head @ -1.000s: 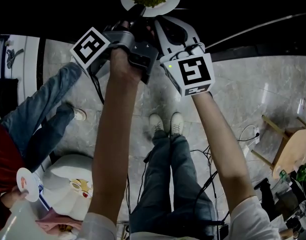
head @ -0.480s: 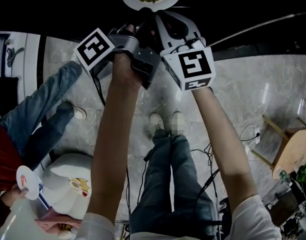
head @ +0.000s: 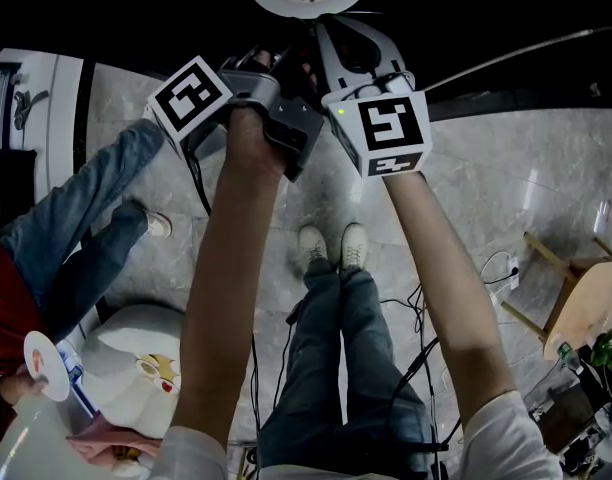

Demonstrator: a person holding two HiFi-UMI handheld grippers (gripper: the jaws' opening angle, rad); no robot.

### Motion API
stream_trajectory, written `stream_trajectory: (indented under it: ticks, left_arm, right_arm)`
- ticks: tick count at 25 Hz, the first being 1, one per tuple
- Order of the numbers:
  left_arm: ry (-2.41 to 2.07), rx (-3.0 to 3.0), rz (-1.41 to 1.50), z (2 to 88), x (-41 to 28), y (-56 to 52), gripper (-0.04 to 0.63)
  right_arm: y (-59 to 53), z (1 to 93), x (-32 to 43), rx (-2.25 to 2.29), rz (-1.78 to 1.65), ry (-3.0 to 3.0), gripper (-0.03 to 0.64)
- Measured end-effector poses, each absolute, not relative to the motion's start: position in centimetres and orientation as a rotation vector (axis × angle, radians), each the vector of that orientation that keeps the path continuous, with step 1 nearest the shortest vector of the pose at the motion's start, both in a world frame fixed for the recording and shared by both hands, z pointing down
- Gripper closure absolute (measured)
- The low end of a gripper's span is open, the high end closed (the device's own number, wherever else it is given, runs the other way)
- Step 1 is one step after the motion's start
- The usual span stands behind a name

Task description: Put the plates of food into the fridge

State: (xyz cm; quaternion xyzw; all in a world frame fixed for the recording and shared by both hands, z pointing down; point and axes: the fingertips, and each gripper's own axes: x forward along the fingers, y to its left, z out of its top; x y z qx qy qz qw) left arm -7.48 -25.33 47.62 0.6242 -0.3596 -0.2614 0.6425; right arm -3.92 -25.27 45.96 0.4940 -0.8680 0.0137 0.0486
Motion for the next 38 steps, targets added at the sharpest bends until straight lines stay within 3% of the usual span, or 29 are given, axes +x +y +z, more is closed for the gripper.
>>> stream_trajectory:
  ticks: [4, 5, 6, 21, 38]
  left_arm:
    - [-0.843, 1.411, -0.618, 47.8, -8.0, -25.3, 0.509]
    - [-0.861, 1.417, -0.608, 48.0, -8.1, -25.3, 0.527]
    - [-0.879, 1.424, -0.592, 48.2, -8.3, -25.3, 0.588]
    - [-0.998, 1.543, -0.465, 47.9, -7.5, -22.6, 0.591]
    - [-1.049, 1.528, -0.561, 48.8, -9.5, -12.3, 0.589]
  right_arm:
    - [-25.3, 45.9, -3.7, 1.522, 0.055, -2.636, 0.607]
    - [-25.3, 46.0, -3.7, 1.523, 0.06, -2.633, 0.607]
    - [-25.2, 46.2, -3.6, 1.526, 0.069, -2.631, 0.607]
    - [-21.4, 45.7, -1.8, 1.591, 0.142, -2.613, 0.609]
    - [-12.1, 45.3, -1.3, 1.555, 0.104, -2.666, 0.609]
